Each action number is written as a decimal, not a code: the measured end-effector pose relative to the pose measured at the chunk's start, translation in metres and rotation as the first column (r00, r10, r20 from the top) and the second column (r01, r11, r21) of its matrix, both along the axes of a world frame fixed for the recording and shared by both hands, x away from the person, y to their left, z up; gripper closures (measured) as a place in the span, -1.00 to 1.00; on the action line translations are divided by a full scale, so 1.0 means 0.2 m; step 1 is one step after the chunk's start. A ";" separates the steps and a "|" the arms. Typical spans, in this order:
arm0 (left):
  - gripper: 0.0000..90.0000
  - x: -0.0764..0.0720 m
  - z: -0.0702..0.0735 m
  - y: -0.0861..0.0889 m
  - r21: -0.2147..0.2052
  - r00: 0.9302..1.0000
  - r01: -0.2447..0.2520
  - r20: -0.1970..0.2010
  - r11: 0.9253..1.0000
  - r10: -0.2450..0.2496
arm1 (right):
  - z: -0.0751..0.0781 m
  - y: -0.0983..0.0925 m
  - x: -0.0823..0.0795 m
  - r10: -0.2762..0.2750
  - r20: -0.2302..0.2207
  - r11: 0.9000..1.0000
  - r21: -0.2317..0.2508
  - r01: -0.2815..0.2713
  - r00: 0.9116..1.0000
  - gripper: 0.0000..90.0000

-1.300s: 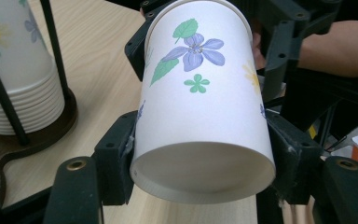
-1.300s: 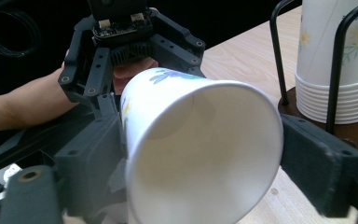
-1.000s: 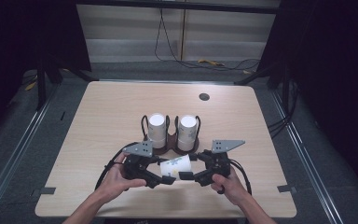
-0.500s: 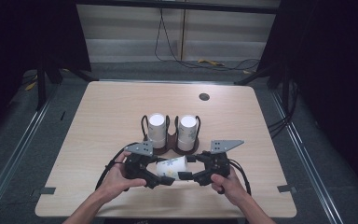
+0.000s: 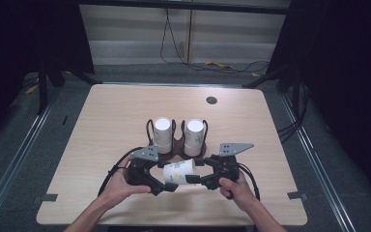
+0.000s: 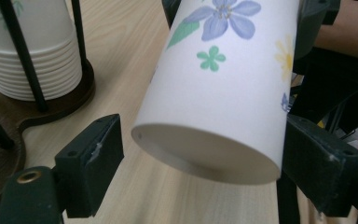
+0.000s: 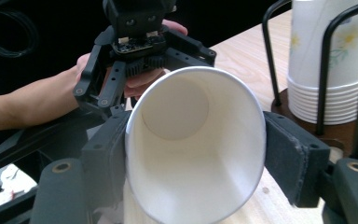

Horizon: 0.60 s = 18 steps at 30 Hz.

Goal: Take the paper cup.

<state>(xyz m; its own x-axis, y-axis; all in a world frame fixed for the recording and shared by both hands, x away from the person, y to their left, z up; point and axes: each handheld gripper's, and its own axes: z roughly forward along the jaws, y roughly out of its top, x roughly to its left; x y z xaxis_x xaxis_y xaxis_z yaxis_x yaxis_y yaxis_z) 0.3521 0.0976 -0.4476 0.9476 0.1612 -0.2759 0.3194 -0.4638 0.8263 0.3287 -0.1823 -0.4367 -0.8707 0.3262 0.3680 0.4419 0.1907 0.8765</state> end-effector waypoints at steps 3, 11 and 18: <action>-0.65 0.00 -0.01 0.01 0.007 1.000 -0.009 0.004 1.000 0.009 | 0.01 -0.01 0.01 -0.016 0.000 1.000 -0.006 0.016 1.000 -0.36; -0.64 0.01 -0.02 0.01 0.025 0.999 -0.040 0.001 0.999 0.040 | 0.03 -0.05 0.02 -0.081 -0.007 0.994 -0.073 0.080 0.997 -0.34; -0.64 0.02 -0.02 0.01 0.028 0.998 -0.057 0.001 0.998 0.057 | 0.04 -0.08 0.02 -0.120 -0.009 0.988 -0.101 0.119 0.993 -0.35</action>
<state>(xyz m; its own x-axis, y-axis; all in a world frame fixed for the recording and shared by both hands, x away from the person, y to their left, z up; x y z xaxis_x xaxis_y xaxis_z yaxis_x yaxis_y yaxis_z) 0.3564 0.1001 -0.4520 0.9365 0.2229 -0.2708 0.3464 -0.4675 0.8133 0.3324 -0.1986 -0.4295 -0.8179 0.4635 0.3408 0.4797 0.2224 0.8488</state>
